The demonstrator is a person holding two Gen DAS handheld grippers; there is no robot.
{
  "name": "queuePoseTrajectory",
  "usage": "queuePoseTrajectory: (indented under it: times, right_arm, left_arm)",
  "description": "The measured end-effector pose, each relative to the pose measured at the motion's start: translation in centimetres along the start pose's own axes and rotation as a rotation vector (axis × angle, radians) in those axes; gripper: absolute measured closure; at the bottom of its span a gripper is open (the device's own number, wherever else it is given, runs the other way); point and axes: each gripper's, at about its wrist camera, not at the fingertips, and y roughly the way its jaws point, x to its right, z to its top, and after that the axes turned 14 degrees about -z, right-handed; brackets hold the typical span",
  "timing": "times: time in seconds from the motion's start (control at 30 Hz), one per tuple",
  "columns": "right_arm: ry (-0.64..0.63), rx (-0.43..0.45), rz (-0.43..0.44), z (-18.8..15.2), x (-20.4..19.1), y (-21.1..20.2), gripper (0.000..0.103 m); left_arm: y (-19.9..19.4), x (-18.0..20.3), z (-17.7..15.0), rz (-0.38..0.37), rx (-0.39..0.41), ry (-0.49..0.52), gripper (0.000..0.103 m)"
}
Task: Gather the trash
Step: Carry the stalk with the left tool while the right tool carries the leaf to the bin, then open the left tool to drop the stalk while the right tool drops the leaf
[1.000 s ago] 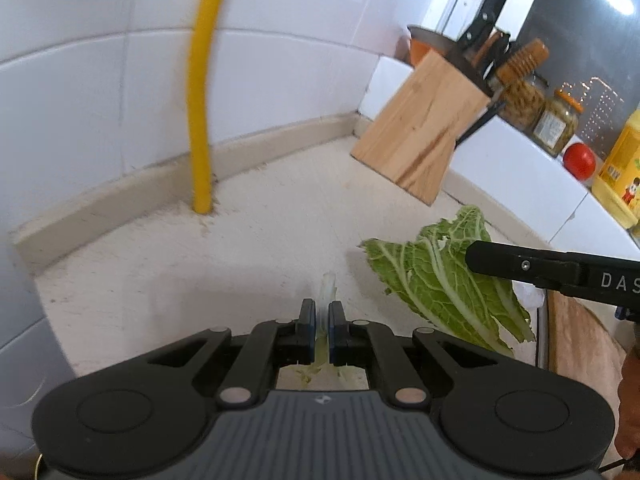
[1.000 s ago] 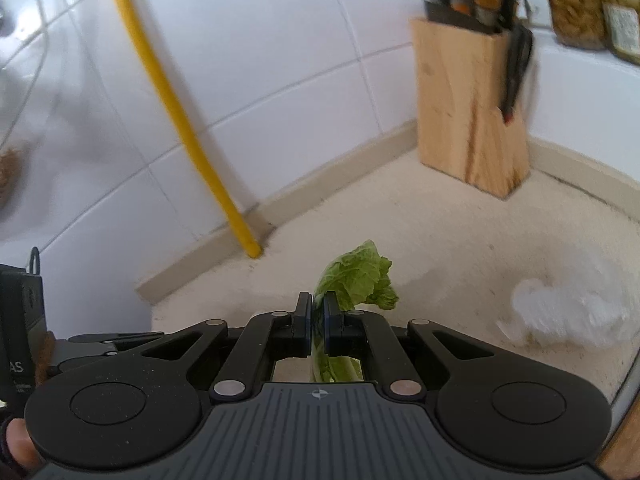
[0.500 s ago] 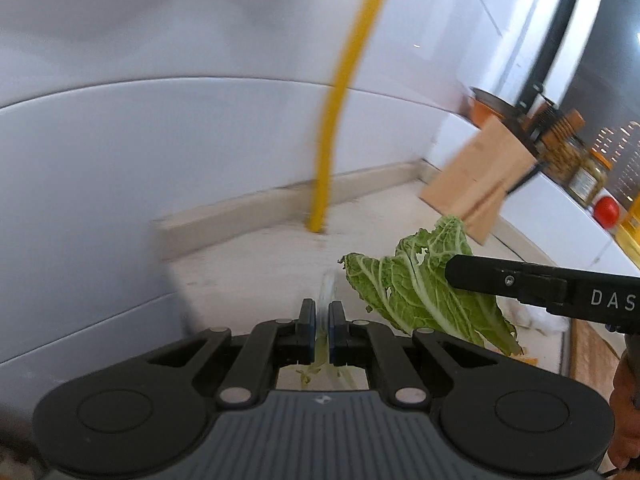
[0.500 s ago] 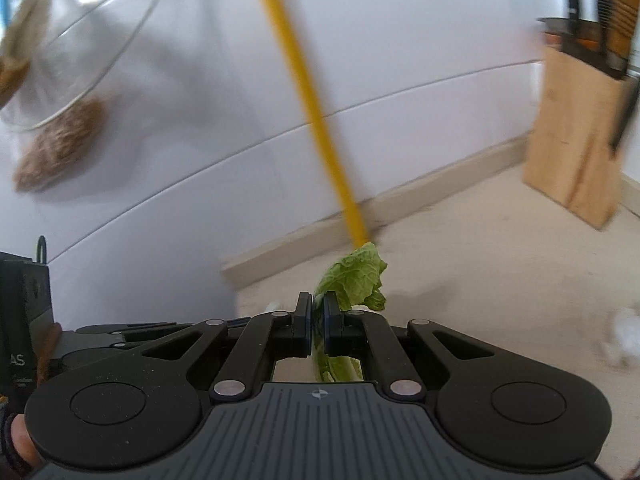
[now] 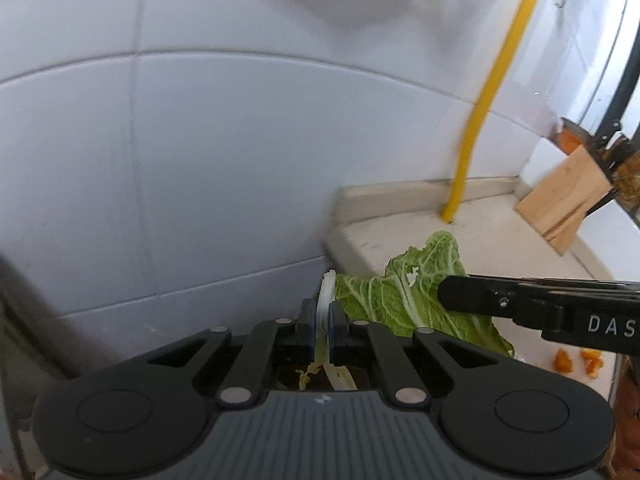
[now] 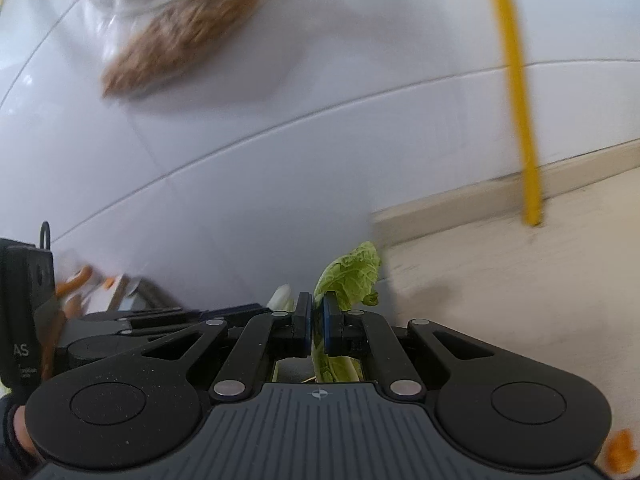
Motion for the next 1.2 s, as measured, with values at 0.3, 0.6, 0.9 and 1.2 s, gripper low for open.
queuePoseTrajectory:
  times: [0.3,0.6,0.9,1.2]
  right_arm:
    - [-0.031,-0.112,0.023,-2.0,-3.9,3.9,0.095]
    - [-0.028,-0.196,-0.011,-3.6,-4.9,7.2,0.077]
    - [-0.013,-0.188,-0.058,-4.1,-4.5,6.0,0.075]
    - [0.013,-0.086,-0.153,-3.2,-2.7,1.9,0.059]
  left_arm:
    - [0.9,-3.1,-1.8,0.061,-0.063,-0.031,0.101]
    - [2.2,-4.9,-3.4,0.098,-0.14,-0.045,0.096]
    - [1.0,-3.8,-2.6,0.055,-0.127,-0.009,0.091]
    - [1.5,0.6,-0.8,-0.051,-0.12,0.102,0.079]
